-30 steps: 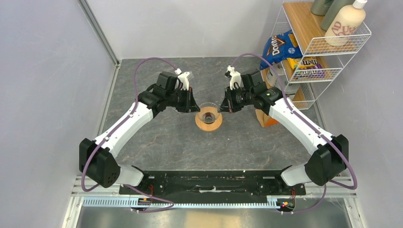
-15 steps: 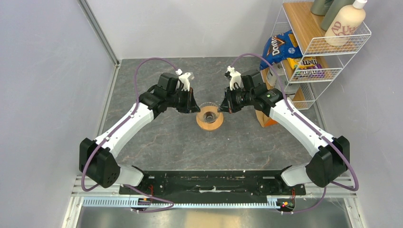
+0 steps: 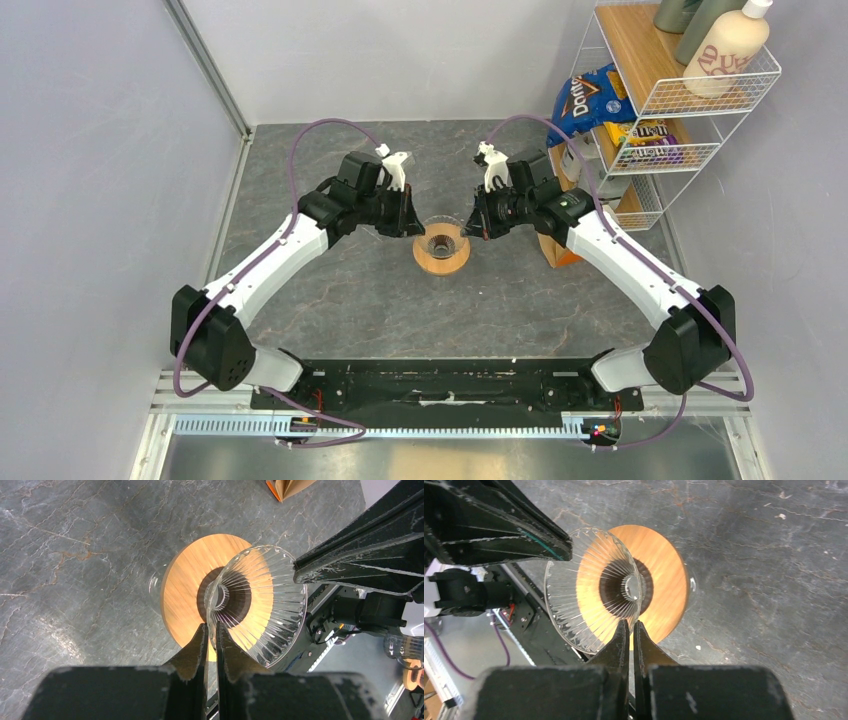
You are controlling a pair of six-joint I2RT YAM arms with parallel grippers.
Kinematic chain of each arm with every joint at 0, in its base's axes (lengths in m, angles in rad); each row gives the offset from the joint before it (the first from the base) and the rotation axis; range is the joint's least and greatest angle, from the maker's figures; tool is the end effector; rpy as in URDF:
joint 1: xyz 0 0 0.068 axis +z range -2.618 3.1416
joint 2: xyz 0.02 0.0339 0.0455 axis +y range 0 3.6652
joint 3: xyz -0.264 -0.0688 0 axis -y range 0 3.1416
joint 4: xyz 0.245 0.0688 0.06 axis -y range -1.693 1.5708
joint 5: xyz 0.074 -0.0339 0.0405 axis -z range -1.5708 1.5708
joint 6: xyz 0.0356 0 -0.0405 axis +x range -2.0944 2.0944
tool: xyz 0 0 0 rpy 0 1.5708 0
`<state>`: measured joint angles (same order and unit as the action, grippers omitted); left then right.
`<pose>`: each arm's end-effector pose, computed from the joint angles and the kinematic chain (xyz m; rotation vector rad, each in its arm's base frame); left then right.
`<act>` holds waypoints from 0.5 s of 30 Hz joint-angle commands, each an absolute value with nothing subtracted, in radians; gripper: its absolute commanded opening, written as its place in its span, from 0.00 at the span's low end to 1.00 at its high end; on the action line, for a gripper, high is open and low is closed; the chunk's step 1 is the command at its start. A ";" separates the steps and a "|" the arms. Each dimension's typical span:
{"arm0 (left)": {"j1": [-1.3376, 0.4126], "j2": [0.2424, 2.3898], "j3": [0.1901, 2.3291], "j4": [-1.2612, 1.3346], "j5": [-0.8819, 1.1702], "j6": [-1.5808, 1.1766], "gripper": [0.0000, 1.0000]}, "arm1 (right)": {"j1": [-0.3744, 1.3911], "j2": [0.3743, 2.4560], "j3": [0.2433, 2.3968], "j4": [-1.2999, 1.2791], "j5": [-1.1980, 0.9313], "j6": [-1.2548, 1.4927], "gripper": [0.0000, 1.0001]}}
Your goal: Place the coffee filter in the dripper
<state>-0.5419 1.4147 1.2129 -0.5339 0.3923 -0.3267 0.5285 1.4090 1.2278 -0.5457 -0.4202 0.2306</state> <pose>0.2588 -0.1717 0.3122 0.4675 2.3603 -0.8795 0.2594 0.1683 0.3181 -0.5752 2.3068 0.8624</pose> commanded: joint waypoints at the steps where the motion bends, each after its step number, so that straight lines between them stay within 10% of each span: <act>1: -0.581 1.493 1.180 -0.601 0.359 -0.256 0.02 | 0.556 1.477 1.169 -0.638 -0.361 0.161 0.00; 10: -0.582 1.504 1.181 -0.609 0.353 -0.249 0.02 | 0.555 1.490 1.181 -0.644 -0.375 0.160 0.00; 15: -0.581 1.484 1.214 -0.626 0.357 -0.240 0.19 | 0.555 1.470 1.200 -0.644 -0.420 0.162 0.05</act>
